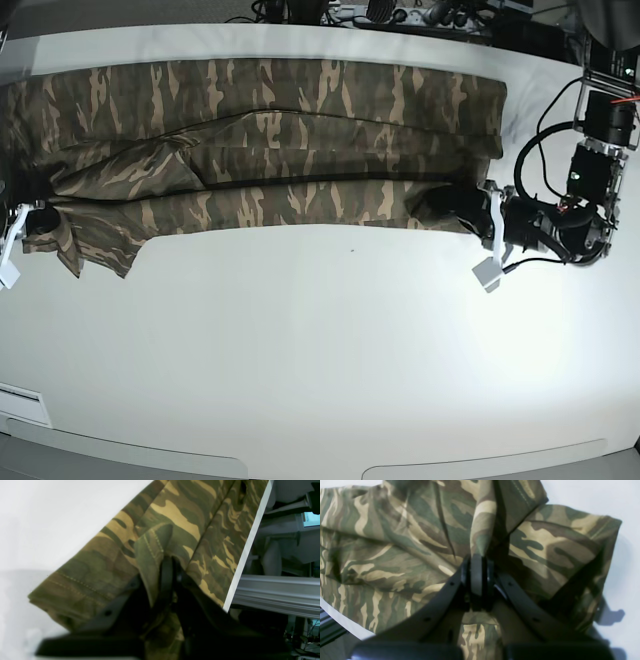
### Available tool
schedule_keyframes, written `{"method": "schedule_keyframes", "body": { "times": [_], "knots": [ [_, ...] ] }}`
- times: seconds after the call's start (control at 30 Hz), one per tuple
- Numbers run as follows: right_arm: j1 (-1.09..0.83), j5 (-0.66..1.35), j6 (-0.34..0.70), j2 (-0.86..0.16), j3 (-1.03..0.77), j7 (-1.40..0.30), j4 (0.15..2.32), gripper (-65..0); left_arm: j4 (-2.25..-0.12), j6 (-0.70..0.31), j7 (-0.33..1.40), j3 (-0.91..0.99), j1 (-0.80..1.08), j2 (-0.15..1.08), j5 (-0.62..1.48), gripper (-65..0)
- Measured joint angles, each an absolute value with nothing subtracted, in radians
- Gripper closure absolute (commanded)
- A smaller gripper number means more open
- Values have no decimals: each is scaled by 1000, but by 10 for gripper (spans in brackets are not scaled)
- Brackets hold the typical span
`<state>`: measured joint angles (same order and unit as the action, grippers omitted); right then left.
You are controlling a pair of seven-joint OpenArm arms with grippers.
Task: Fold the T-shirt properly
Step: 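Lift the grasped side edge with both grippers and fold it over toward the collar, then lower the folded edge onto the shirt and hold it with both grippers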
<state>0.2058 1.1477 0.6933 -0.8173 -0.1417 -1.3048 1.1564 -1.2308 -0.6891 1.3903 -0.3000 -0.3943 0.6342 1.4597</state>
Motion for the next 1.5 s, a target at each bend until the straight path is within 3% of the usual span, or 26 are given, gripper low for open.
{"method": "schedule_keyframes", "body": {
  "times": [0.13, 0.2, 0.27, 0.33, 0.4, 0.5, 0.7, 0.93, 1.1, 1.3, 1.37, 1.47, 1.5],
  "knots": [
    [206, 1140, 693, -817, -142, -1305, 1156, 0, -1231, -689, 1389, -299, -395, 635, 1460, 0],
    [206, 1140, 693, -817, -142, -1305, 1156, -105, -1231, -689, 1389, -299, -396, 635, 1460, -6],
    [206, 1140, 693, -818, -142, -1305, 1156, -251, -1231, -678, 1389, -299, -396, 635, 1460, -88],
    [206, 1140, 693, -818, -142, -1305, 1156, -319, -1231, -677, 1389, -299, -393, 635, 1460, -168],
    [205, 1171, 693, -818, -142, -1305, 1156, -319, -1231, -677, 1388, -299, -384, 635, 1459, -202],
    [206, 1187, 693, -816, -142, -1266, 1156, -318, -1231, -675, 1389, -299, -354, 635, 1459, -202],
    [206, 966, 693, -783, -142, -1055, 1156, -318, -1231, -674, 1388, -299, -313, 635, 1460, -202],
    [206, 798, 665, -710, -142, -941, 1156, -318, -1231, -674, 1385, -299, -296, 635, 1478, -202],
    [211, 642, 587, -678, -142, -870, 1156, -317, -1231, -674, 1385, -299, -296, 635, 1478, -202],
    [211, 610, 534, -680, -142, -841, 1156, -317, -1231, -674, 1385, -299, -296, 634, 1478, -202],
    [211, 613, 534, -679, -142, -822, 1156, -264, -1231, -674, 1385, -299, -296, 635, 1478, -202],
    [211, 630, 562, -682, -142, -819, 1156, -26, -1231, -674, 1385, -299, -296, 635, 1478, -202],
    [211, 654, 580, -682, -142, -821, 1156, 0, -1231, -674, 1385, -299, -296, 635, 1477, -202]
  ]
}}
